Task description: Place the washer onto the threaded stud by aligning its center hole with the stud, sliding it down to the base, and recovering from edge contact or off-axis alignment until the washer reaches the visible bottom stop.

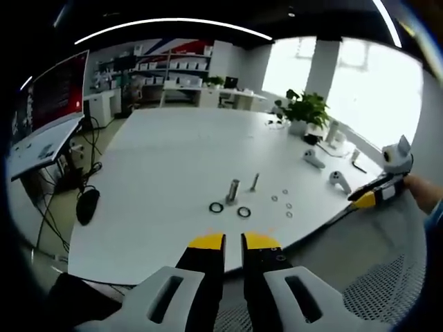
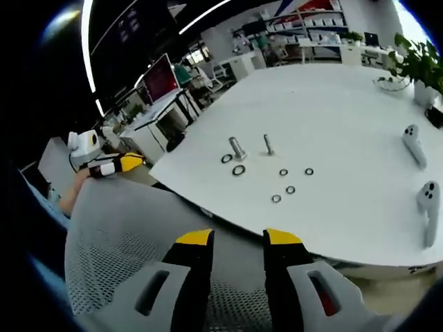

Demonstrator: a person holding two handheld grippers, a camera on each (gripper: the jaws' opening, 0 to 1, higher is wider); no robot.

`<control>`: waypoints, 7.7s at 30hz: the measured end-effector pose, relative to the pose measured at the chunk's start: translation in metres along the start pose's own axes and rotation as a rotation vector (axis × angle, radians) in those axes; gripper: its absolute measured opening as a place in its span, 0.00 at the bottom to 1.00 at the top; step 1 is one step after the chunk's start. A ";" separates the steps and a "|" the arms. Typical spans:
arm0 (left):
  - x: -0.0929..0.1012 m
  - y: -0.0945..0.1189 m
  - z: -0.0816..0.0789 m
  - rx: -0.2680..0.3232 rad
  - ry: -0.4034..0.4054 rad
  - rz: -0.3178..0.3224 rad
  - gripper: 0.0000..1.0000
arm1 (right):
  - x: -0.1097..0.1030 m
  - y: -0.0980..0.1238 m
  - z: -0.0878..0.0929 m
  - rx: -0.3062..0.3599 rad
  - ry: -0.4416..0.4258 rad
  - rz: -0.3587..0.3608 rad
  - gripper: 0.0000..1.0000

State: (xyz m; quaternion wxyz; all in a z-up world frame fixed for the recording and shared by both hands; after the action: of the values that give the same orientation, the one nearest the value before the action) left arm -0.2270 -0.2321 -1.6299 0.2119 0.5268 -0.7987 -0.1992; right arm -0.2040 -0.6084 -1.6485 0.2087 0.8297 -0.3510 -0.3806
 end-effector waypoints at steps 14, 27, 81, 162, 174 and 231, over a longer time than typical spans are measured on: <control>-0.001 0.001 -0.001 0.024 0.016 -0.018 0.08 | 0.029 0.008 -0.032 0.077 -0.081 -0.157 0.27; -0.002 0.002 0.000 0.016 0.012 -0.038 0.08 | 0.030 0.006 -0.073 0.123 0.051 -0.156 0.30; -0.004 0.001 -0.002 0.051 0.043 -0.032 0.06 | 0.065 -0.106 -0.100 -0.348 0.479 -0.012 0.39; -0.007 0.002 -0.001 0.059 0.082 -0.057 0.04 | 0.081 -0.182 -0.069 -0.755 0.973 -0.001 0.29; -0.007 0.002 -0.001 0.055 0.081 -0.060 0.04 | 0.073 -0.191 -0.070 -0.853 0.987 0.072 0.30; -0.007 0.002 -0.001 0.052 0.074 -0.053 0.04 | 0.076 -0.189 -0.071 -0.835 0.931 0.075 0.18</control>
State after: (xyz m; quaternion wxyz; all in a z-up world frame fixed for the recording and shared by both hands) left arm -0.2257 -0.2248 -1.6290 0.2224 0.5602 -0.7809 -0.1643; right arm -0.0332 -0.5334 -1.7569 0.6594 0.7442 -0.0736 -0.0766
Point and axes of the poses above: the point that each gripper's makers call its tool centre point, and the gripper's own axes: y roughly backward along the fingers, x roughly to its right, z roughly out of its underside, the point moved 10 cm from there along y, roughly backward along the fingers, and after that the axes turned 4 degrees about -y, right-handed, at the moved point
